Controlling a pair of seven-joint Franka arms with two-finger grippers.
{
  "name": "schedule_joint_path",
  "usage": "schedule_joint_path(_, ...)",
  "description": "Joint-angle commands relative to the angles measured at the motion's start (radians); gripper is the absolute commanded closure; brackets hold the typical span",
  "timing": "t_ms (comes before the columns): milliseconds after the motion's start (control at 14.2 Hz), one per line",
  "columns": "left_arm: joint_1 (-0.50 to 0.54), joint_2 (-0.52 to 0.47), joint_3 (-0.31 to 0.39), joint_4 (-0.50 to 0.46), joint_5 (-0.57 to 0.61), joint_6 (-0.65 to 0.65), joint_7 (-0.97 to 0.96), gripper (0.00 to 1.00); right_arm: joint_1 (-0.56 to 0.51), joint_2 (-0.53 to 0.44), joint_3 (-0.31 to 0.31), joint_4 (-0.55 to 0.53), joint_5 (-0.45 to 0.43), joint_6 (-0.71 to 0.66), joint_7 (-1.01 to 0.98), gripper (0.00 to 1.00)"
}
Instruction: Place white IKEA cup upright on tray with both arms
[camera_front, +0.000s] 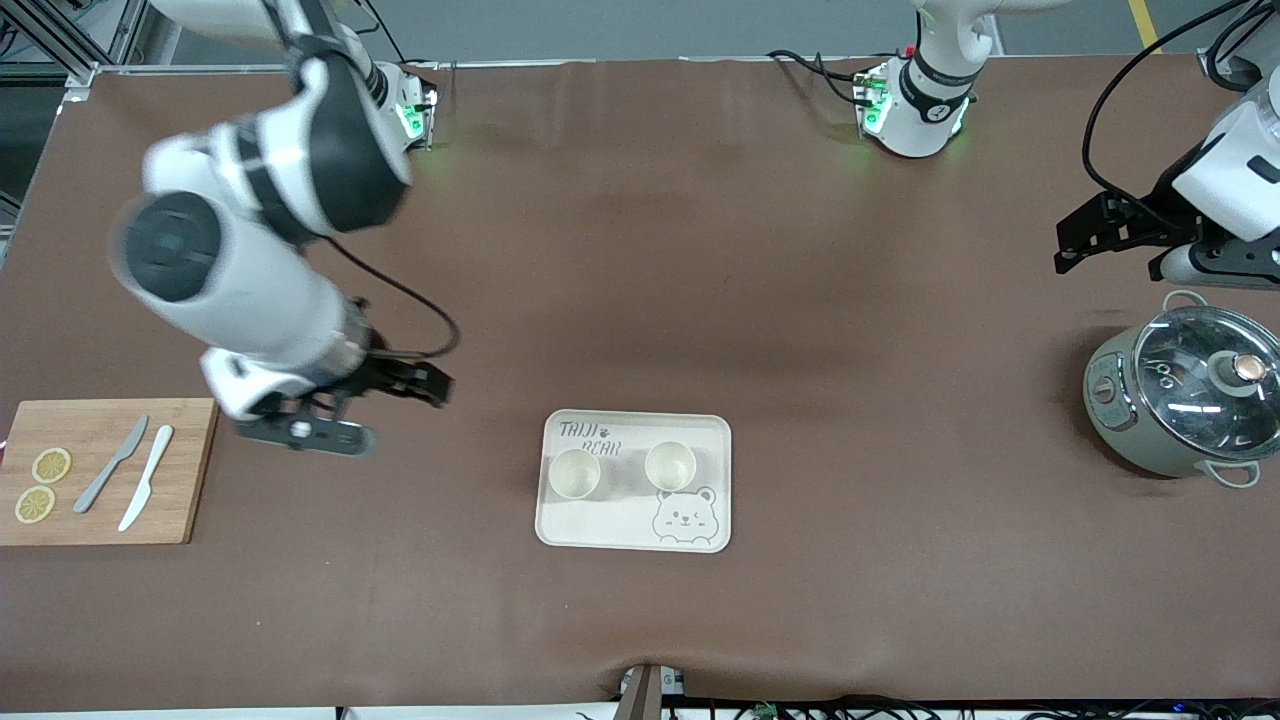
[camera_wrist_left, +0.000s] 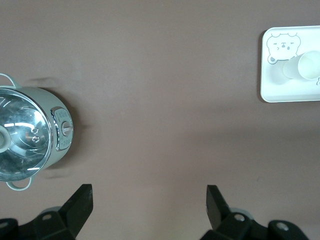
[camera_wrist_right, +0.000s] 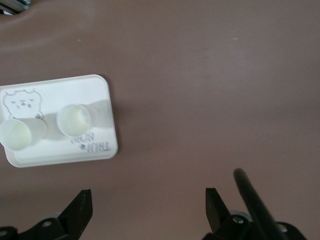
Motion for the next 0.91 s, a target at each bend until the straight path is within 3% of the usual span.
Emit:
schedule_joint_path(0,-0.006,-0.016,0.0,-0.007,0.004,0.009,-0.013,0.0,-0.089,-0.029,0.003,0.052,-0.009,-0.135,-0.107,0.0)
schedule_joint_path(351,-0.004,-0.016,0.0,-0.007,-0.007,0.009,-0.013,0.0,-0.162,-0.098,-0.069,0.049,-0.101,-0.187,-0.329,0.0)
schedule_joint_path(702,-0.004,-0.014,0.0,-0.005,-0.016,0.009,-0.013,0.0,-0.18,-0.114,-0.215,0.046,-0.09,-0.192,-0.519,0.0)
schedule_joint_path(843,-0.004,-0.016,0.0,-0.005,-0.016,0.009,-0.011,0.0,-0.209,-0.112,-0.229,0.04,-0.084,-0.18,-0.555,0.0)
